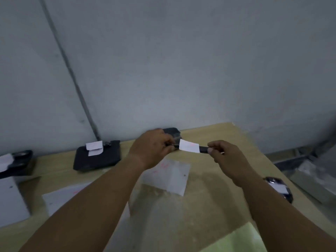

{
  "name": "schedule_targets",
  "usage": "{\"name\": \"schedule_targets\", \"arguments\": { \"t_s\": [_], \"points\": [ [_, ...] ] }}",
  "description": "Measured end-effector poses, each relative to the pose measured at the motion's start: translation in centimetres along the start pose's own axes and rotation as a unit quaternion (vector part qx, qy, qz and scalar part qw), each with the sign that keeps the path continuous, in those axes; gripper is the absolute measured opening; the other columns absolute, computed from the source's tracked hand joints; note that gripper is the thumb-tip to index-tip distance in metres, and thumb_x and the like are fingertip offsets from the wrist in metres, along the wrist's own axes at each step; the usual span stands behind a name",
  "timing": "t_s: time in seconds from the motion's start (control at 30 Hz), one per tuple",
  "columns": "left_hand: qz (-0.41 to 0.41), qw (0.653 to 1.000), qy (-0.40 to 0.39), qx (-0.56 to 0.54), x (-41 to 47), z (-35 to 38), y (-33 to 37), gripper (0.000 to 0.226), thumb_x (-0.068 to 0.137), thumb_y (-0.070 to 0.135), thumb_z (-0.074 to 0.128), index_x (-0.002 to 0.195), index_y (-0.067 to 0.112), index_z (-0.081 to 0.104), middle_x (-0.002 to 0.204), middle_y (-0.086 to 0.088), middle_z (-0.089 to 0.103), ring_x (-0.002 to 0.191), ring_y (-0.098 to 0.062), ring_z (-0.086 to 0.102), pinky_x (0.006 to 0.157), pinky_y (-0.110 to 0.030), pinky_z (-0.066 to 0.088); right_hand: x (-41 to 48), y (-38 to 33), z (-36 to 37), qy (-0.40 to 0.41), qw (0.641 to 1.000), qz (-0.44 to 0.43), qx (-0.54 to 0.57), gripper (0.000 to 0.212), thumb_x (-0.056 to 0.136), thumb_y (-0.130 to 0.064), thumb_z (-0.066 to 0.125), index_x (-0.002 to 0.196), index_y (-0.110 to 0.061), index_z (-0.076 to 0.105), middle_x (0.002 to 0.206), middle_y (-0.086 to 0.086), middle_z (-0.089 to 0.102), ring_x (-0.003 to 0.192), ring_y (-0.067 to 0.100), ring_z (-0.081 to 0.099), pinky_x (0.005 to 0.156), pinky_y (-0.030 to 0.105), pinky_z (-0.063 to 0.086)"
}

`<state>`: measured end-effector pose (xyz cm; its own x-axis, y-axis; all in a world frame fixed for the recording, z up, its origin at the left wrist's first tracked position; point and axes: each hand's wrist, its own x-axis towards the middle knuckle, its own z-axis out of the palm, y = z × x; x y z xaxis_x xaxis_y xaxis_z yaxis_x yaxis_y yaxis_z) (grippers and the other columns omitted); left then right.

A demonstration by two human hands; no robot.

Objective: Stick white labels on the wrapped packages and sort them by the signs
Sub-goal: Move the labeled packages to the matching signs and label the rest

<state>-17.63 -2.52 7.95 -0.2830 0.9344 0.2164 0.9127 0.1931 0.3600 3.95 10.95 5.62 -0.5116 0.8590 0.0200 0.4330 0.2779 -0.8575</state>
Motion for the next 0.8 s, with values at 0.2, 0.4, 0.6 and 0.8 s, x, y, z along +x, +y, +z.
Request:
{"name": "schedule_targets", "arguments": {
  "t_s": [0.2, 0.4, 0.6, 0.8],
  "points": [
    [-0.123, 0.991, 0.018, 0.041, 4.2, 0.3, -4.8, 0.019, 0.092, 0.024, 0.062, 0.107, 0.026, 0.073, 0.100, -0.002, 0.068, 0.093, -0.023, 0.061, 0.079, -0.033, 0.048, 9.6, -1.4, 4.7, -0.056, 0.998, 0.006, 0.033, 0.025, 0.090, -0.008, 0.059, 0.112, -0.015, 0.069, 0.089, 0.000, 0.070, 0.078, 0.017, 0.067, 0.077, 0.037, 0.057],
    [-0.218, 0.975, 0.021, 0.031, 7.3, 2.3, -8.0, 0.007, 0.092, 0.020, 0.063, 0.099, 0.019, 0.066, 0.099, -0.006, 0.068, 0.089, -0.023, 0.061, 0.080, -0.039, 0.054, 15.8, -1.0, 8.2, -0.066, 0.998, -0.005, -0.009, 0.033, 0.085, -0.008, 0.058, 0.113, -0.020, 0.070, 0.105, -0.001, 0.071, 0.095, 0.020, 0.068, 0.093, 0.036, 0.053],
    [-0.229, 0.970, -0.035, 0.070, 9.7, 4.8, -11.0, 0.005, 0.091, 0.023, 0.064, 0.095, 0.023, 0.067, 0.100, 0.000, 0.065, 0.089, -0.021, 0.060, 0.075, -0.033, 0.051, 19.0, 0.7, 11.3, -0.051, 0.997, 0.003, -0.052, 0.028, 0.088, -0.012, 0.059, 0.113, -0.018, 0.071, 0.111, 0.000, 0.070, 0.098, 0.019, 0.065, 0.096, 0.032, 0.049],
    [-0.211, 0.970, -0.082, 0.087, 11.7, 6.6, -13.2, 0.006, 0.092, 0.020, 0.063, 0.096, 0.018, 0.067, 0.101, -0.005, 0.062, 0.085, -0.021, 0.055, 0.070, -0.029, 0.043, 20.8, 2.2, 13.6, -0.050, 0.993, 0.028, -0.102, 0.026, 0.089, -0.014, 0.059, 0.112, -0.018, 0.071, 0.114, 0.000, 0.069, 0.104, 0.017, 0.061, 0.090, 0.020, 0.043]
  ]
}}
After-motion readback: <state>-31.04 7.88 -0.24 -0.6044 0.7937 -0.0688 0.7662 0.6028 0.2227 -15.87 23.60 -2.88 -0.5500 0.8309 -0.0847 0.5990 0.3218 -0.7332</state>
